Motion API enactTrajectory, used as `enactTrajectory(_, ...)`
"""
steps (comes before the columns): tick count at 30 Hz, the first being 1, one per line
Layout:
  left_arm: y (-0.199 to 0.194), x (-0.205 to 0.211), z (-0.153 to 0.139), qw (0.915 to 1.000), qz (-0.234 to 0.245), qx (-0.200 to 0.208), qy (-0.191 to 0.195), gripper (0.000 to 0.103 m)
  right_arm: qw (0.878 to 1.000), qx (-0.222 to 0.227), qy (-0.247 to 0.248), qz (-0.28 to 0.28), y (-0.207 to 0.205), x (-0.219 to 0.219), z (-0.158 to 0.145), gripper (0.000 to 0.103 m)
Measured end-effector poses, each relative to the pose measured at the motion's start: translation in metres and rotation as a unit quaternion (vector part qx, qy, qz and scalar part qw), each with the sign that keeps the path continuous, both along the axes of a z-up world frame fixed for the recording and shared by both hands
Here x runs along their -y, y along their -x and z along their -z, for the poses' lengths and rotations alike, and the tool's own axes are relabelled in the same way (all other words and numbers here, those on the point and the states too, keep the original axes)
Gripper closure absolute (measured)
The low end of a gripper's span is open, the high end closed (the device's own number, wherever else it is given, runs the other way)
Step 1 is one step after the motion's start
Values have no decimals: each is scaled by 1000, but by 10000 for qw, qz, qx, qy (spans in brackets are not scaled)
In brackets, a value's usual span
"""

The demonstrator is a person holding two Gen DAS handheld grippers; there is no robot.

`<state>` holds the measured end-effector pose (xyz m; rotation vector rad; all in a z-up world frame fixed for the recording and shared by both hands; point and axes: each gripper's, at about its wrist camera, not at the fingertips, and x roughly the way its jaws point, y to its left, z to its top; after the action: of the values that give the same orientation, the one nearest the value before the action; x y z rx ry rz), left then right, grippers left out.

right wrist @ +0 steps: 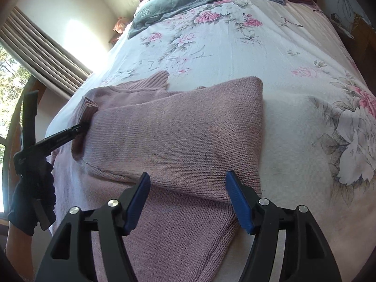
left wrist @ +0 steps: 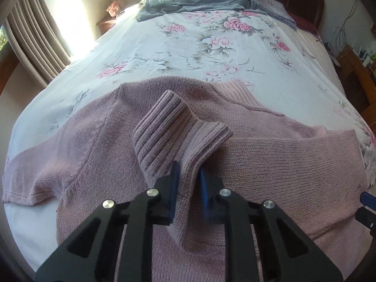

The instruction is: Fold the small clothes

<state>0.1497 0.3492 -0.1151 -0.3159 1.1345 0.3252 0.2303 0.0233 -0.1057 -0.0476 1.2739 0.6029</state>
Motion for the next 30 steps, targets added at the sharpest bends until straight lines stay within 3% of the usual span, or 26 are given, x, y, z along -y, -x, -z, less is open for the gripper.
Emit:
enactTrajectory(4, 36, -31, -29, 9955, -562, 724, 220, 92, 10000, 22, -34, -31, 1, 1, 1, 34)
enactTrajectory(5, 46, -41, -32, 9936, -722, 818, 277, 86, 10000, 22, -47, -25, 1, 2, 1, 33)
enactTrajectory(8, 72, -67, -30, 9896, -1128, 828, 341, 73, 10000, 28, -56, -3, 2, 1, 0, 32)
enactTrajectory(11, 90, -82, -26, 9870, -1366, 766, 358, 72, 9998, 47, -140, 112, 2, 2, -8, 32)
enactTrajectory(16, 85, -71, -19, 9893, -1087, 779, 576, 64, 9991, -1, -435, 23, 5, -12, -20, 32)
enactTrajectory(19, 69, -62, 7, 9920, -900, 397, 790, 57, 9998, -162, -96, -63, 5, -25, -3, 32)
enactTrajectory(22, 60, -58, 27, 9948, -751, 171, 664, 56, 9995, -314, 49, -57, 4, -29, 15, 32)
enactTrajectory(27, 85, -77, -1, 9892, -739, 653, 1087, 53, 9999, -73, -46, -149, 16, -33, -9, 31)
enactTrajectory(30, 124, -110, -18, 9843, -1002, 966, 1089, 42, 9992, 80, -302, -269, 31, -42, -31, 27)
